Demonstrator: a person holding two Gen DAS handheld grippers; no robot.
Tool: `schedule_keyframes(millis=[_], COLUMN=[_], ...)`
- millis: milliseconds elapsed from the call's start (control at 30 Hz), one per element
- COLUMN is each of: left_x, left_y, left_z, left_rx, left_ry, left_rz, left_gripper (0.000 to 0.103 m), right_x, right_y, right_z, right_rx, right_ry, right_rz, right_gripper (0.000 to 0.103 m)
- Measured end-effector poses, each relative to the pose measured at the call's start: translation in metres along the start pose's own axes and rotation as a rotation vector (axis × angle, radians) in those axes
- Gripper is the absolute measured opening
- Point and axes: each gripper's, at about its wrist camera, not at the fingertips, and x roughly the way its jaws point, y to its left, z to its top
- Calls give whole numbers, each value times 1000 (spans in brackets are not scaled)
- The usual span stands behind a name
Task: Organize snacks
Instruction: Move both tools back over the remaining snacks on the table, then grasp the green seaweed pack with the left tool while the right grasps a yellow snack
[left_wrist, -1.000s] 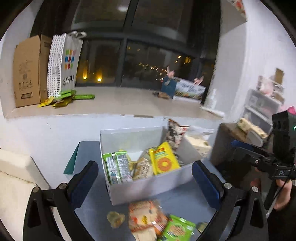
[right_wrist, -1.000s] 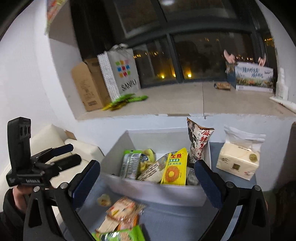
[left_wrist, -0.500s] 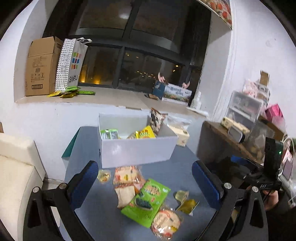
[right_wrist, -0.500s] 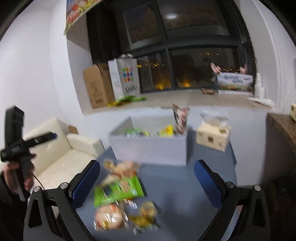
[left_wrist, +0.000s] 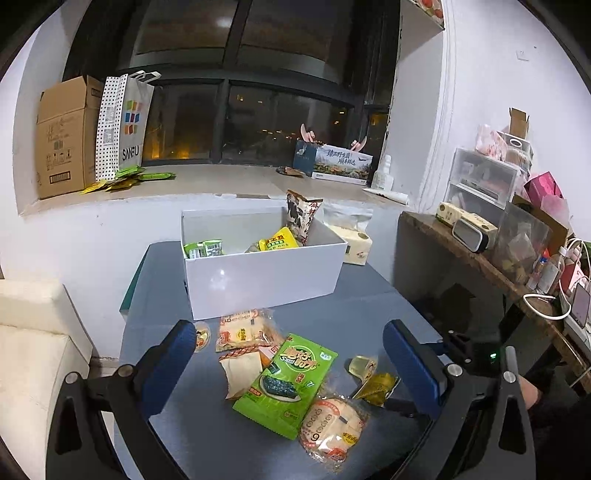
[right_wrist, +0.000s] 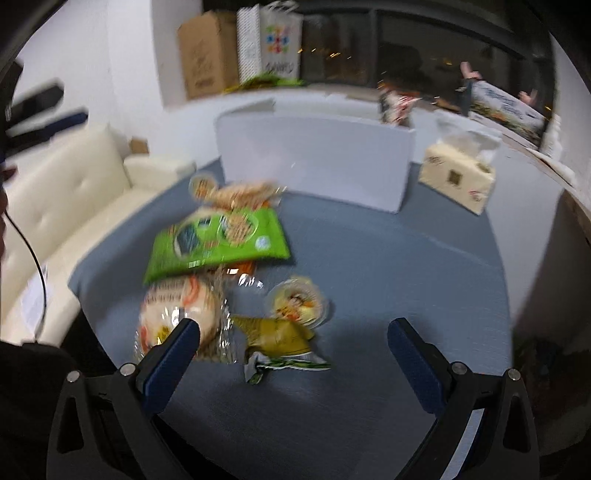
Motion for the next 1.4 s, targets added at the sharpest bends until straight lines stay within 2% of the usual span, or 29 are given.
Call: schedule_keyframes(millis=[200,400,467,500,533,567,600,667,767,833,933,1067,1167,1400], left_x=[3,13,18,20,23,25,27,32,45,59,98,143,159,179], left_y=[7,9,7,7,5,3,2,-1,-6,-10,-11,-12,-16,-18], left_z=[-5,-12,-15,-16,-18,-20,-22,-25,-30,-32,-34,-41,-45,-54], left_rx=[-3,20,43,51,63,74,81,106,162,219,304,370,420,471], left_ry=[18,54,71,79,90,98,104,117,146,169,245,343,375,439], left_rz=[7,-2,-5,-4,-2,-4,-7,-26,-58,-54,-56,-111,-147,-131], left_gripper=[103,103,103,103,103,103,103,103,103,103,103,103,103,103], right_x=[30,46,50,51,54,51,50,44,31,18,-5,-32,-48,-63], right_y=[8,2,-1,-2,-2,-1,0,2,4,1,-6,-14,-16,-11], right_z=[-1,-2,-4,-5,-5,-5,-5,-7,-10,-11,-9,-9,-10,-10], right_rx=[-46,-18,1,2,-2,-19,-27,-28,-33,-14,26,71,79,77], right_ry=[70,103,114,121,124,110,117,102,75,39,-16,-77,-102,-136], right_rz=[-30,-7,2,0,4,-36,-39,-9,-17,-16,-14,-4,0,3], right_gripper=[103,103,92,66,51,51,50,48,46,46,45,45,45,45])
